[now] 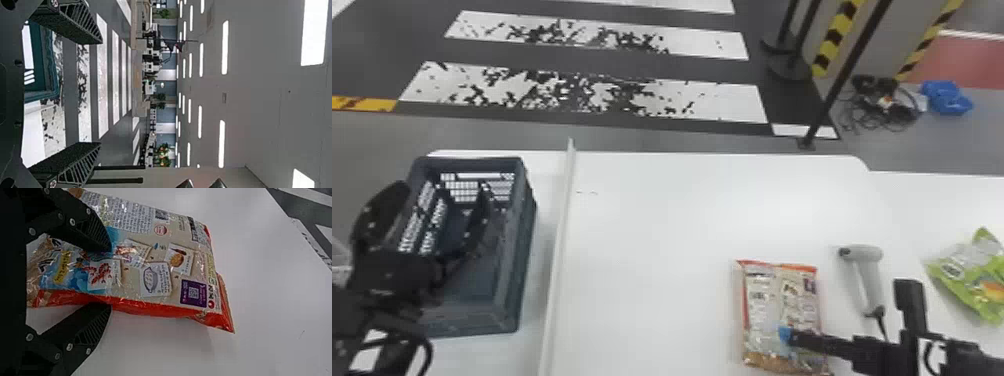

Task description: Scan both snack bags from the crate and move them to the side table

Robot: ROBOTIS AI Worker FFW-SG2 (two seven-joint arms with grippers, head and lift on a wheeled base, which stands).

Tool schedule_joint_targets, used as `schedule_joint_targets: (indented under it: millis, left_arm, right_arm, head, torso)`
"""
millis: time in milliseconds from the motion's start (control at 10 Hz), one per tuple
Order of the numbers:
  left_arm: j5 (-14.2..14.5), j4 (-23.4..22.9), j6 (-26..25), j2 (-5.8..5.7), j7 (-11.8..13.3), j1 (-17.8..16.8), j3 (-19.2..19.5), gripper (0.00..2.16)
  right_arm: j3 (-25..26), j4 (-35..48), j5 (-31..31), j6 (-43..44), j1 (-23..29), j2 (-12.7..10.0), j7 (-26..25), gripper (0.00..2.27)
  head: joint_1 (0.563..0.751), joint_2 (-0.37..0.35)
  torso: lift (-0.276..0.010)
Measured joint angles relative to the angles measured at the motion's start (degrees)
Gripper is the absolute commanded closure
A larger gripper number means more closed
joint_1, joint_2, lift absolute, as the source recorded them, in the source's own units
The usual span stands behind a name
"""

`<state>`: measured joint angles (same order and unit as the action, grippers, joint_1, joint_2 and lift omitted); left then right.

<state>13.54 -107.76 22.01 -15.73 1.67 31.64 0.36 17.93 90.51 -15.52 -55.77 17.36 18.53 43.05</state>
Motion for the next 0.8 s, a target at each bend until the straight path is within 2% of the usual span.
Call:
schedule_joint_targets:
  millis: [400, 800]
  left_arm:
    - [0.0, -0.1, 0.0, -0.01, 0.0, 0.1, 0.0, 0.07]
    - [-0.2, -1.0, -0.4, 0.00, -0.1, 0.6, 0.0, 0.07]
  right_arm:
    - [0.1, 0.2, 0.6, 2.8, -0.2, 0.3, 1.1, 2.25]
    - [7.1, 11.9, -6.7, 0.5, 2.7, -0.8, -2.1, 2.25]
  head:
    - [0.695, -0.108]
    - [0.695, -0.125]
  torso:
    - [-0.029]
    - [-0.029]
